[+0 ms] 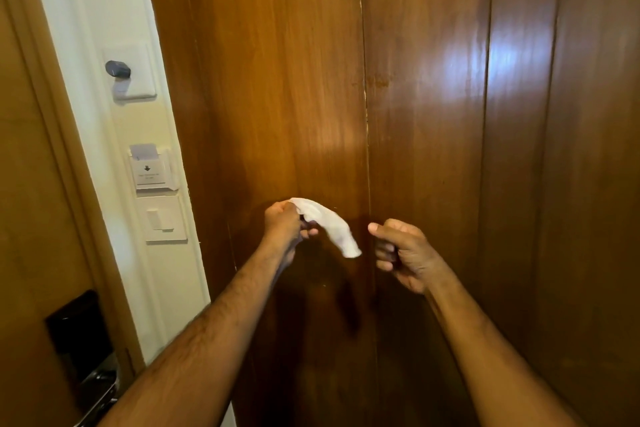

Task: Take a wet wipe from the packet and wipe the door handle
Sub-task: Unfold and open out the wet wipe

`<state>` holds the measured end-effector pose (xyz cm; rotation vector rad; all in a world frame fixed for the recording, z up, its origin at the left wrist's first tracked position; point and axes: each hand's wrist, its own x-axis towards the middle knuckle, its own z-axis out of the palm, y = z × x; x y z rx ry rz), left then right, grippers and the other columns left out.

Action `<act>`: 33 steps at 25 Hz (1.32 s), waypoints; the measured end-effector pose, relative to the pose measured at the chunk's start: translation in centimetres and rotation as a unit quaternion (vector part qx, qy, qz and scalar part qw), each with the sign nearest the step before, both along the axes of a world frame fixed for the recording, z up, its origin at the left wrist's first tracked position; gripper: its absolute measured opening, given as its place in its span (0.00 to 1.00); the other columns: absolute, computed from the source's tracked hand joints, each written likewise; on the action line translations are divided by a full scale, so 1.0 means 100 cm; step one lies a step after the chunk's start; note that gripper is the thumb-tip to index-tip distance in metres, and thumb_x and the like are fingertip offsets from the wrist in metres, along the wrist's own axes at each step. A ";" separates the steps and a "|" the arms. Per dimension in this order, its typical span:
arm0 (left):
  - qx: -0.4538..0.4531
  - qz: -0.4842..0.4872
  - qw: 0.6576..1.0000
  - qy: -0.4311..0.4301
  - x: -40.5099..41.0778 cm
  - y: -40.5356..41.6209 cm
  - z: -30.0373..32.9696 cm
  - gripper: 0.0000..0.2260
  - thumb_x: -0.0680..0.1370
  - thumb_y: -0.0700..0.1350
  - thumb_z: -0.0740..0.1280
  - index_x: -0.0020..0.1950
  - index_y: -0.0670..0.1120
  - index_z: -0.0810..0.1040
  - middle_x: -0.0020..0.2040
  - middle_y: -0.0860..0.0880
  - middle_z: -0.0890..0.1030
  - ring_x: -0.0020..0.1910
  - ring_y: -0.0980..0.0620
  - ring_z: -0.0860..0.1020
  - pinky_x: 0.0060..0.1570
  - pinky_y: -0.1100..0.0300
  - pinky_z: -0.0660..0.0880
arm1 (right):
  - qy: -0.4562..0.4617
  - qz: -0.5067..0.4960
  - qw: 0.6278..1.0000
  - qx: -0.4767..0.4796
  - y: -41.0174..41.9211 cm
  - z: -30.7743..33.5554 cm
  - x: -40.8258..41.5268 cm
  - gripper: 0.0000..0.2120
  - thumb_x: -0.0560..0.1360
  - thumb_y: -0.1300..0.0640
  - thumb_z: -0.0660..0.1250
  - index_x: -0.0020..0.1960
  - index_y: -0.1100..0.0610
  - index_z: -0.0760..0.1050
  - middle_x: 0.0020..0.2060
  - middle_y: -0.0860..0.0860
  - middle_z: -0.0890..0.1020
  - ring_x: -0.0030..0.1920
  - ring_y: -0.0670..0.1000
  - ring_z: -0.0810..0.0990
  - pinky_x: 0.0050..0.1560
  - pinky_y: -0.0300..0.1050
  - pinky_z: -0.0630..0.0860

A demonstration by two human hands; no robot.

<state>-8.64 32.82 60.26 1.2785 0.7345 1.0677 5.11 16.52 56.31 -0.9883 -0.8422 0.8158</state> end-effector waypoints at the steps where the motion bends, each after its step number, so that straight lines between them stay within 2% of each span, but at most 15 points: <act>1: 0.002 0.015 1.000 0.008 -0.005 0.007 0.002 0.16 0.83 0.33 0.52 0.67 0.31 0.73 0.38 0.41 0.78 0.29 0.50 0.77 0.21 0.61 0.73 | -0.057 -0.023 0.997 -0.042 -0.002 -0.004 0.006 0.16 0.70 0.59 0.75 0.31 0.53 0.70 0.24 0.48 0.70 0.23 0.45 0.67 0.21 0.38 0.65; 3: 0.024 0.022 0.999 0.038 -0.014 0.017 0.005 0.17 0.82 0.32 0.52 0.66 0.29 0.74 0.32 0.43 0.76 0.27 0.50 0.74 0.23 0.60 0.70 | -0.149 -0.067 0.980 -0.110 -0.006 -0.010 0.011 0.11 0.70 0.58 0.75 0.35 0.54 0.75 0.24 0.47 0.71 0.23 0.44 0.67 0.21 0.38 0.65; 4: 0.050 0.012 0.997 0.062 -0.016 0.018 0.006 0.16 0.83 0.33 0.53 0.64 0.30 0.76 0.30 0.44 0.76 0.27 0.50 0.73 0.24 0.59 0.70 | -0.160 -0.081 0.977 -0.116 -0.004 -0.010 0.009 0.07 0.71 0.57 0.75 0.39 0.55 0.78 0.26 0.48 0.75 0.24 0.44 0.70 0.22 0.38 0.67; 5: 0.085 -0.008 0.992 0.088 -0.016 0.014 0.007 0.15 0.84 0.35 0.54 0.61 0.32 0.78 0.29 0.46 0.77 0.26 0.51 0.73 0.24 0.59 0.69 | -0.154 -0.090 0.979 -0.100 -0.001 -0.007 0.004 0.05 0.71 0.56 0.75 0.43 0.55 0.80 0.30 0.49 0.78 0.26 0.45 0.73 0.24 0.39 0.70; 8: 0.179 -0.071 0.973 0.126 -0.008 -0.006 0.012 0.12 0.87 0.40 0.59 0.51 0.39 0.80 0.28 0.49 0.78 0.24 0.54 0.73 0.23 0.61 0.67 | -0.158 -0.103 0.982 -0.017 0.016 0.008 -0.016 0.11 0.70 0.59 0.76 0.51 0.55 0.81 0.43 0.54 0.83 0.38 0.50 0.83 0.35 0.46 0.80; 11: 0.189 -0.111 0.969 0.113 -0.001 -0.020 0.017 0.09 0.85 0.39 0.62 0.49 0.42 0.80 0.30 0.49 0.80 0.24 0.56 0.74 0.22 0.64 0.68 | -0.228 -0.132 0.964 0.031 0.032 0.017 -0.032 0.09 0.70 0.61 0.76 0.49 0.59 0.84 0.43 0.55 0.86 0.43 0.50 0.85 0.42 0.46 0.82; 14: 0.179 -0.141 0.971 0.074 -0.003 -0.026 0.017 0.08 0.85 0.41 0.64 0.49 0.41 0.80 0.33 0.47 0.83 0.28 0.53 0.75 0.24 0.63 0.70 | -0.142 -0.176 0.973 0.037 0.040 0.018 -0.035 0.05 0.74 0.60 0.72 0.46 0.61 0.85 0.40 0.58 0.87 0.42 0.55 0.87 0.43 0.52 0.84; 16: 0.191 -0.156 0.967 0.056 -0.009 -0.027 0.013 0.03 0.84 0.40 0.68 0.52 0.42 0.80 0.42 0.43 0.87 0.33 0.54 0.80 0.26 0.63 0.73 | -0.042 -0.205 0.978 0.015 0.042 0.016 -0.032 0.06 0.74 0.62 0.69 0.47 0.61 0.84 0.41 0.59 0.87 0.43 0.59 0.86 0.44 0.56 0.83; 18: 0.253 -0.165 0.951 0.071 -0.015 -0.027 0.005 0.03 0.80 0.39 0.73 0.53 0.44 0.83 0.49 0.42 0.87 0.39 0.55 0.83 0.30 0.62 0.76 | 0.025 -0.211 0.977 0.001 0.042 0.017 -0.031 0.07 0.74 0.62 0.67 0.46 0.61 0.84 0.43 0.60 0.86 0.43 0.58 0.85 0.42 0.53 0.82; 20: 0.321 -0.158 0.929 0.095 -0.017 -0.027 -0.001 0.05 0.77 0.39 0.76 0.52 0.46 0.86 0.47 0.49 0.88 0.43 0.57 0.85 0.33 0.64 0.78 | 0.046 -0.179 0.983 0.006 0.043 0.020 -0.034 0.07 0.74 0.62 0.67 0.44 0.60 0.84 0.42 0.62 0.86 0.43 0.59 0.85 0.43 0.54 0.81; 22: 0.353 -0.124 0.921 0.108 -0.014 -0.027 -0.003 0.05 0.77 0.40 0.76 0.52 0.43 0.88 0.47 0.50 0.88 0.45 0.55 0.86 0.39 0.62 0.81 | 0.050 -0.158 0.986 0.012 0.044 0.024 -0.039 0.10 0.75 0.62 0.66 0.40 0.58 0.85 0.41 0.61 0.86 0.43 0.59 0.86 0.45 0.55 0.82; 24: 0.363 -0.085 0.919 0.125 -0.012 -0.024 -0.003 0.04 0.80 0.39 0.74 0.51 0.41 0.88 0.46 0.47 0.87 0.39 0.56 0.83 0.35 0.62 0.77 | 0.051 -0.182 0.982 -0.001 0.046 0.025 -0.042 0.10 0.74 0.61 0.67 0.38 0.57 0.85 0.41 0.60 0.87 0.43 0.58 0.86 0.44 0.54 0.82; 27: 0.296 -0.044 0.948 0.107 -0.015 -0.017 -0.006 0.05 0.82 0.39 0.70 0.47 0.43 0.85 0.42 0.48 0.86 0.39 0.54 0.82 0.31 0.64 0.76 | 0.082 -0.277 0.957 -0.033 0.046 0.025 -0.035 0.05 0.74 0.62 0.67 0.45 0.61 0.82 0.42 0.57 0.85 0.41 0.55 0.85 0.35 0.45 0.80; 30: 0.146 -0.045 0.988 0.019 -0.027 -0.006 -0.008 0.07 0.84 0.39 0.67 0.47 0.44 0.83 0.47 0.45 0.86 0.44 0.52 0.86 0.41 0.60 0.83 | 0.168 -0.321 0.931 -0.054 0.036 0.027 -0.020 0.07 0.77 0.64 0.61 0.50 0.57 0.77 0.38 0.53 0.82 0.36 0.52 0.83 0.26 0.39 0.75; 33: 0.059 -0.086 0.994 -0.020 -0.038 0.003 -0.011 0.06 0.84 0.40 0.66 0.54 0.41 0.81 0.48 0.42 0.85 0.43 0.51 0.86 0.48 0.55 0.85 | 0.196 -0.323 0.925 -0.052 0.026 0.024 -0.014 0.04 0.78 0.59 0.65 0.49 0.58 0.78 0.33 0.53 0.83 0.32 0.51 0.83 0.26 0.39 0.77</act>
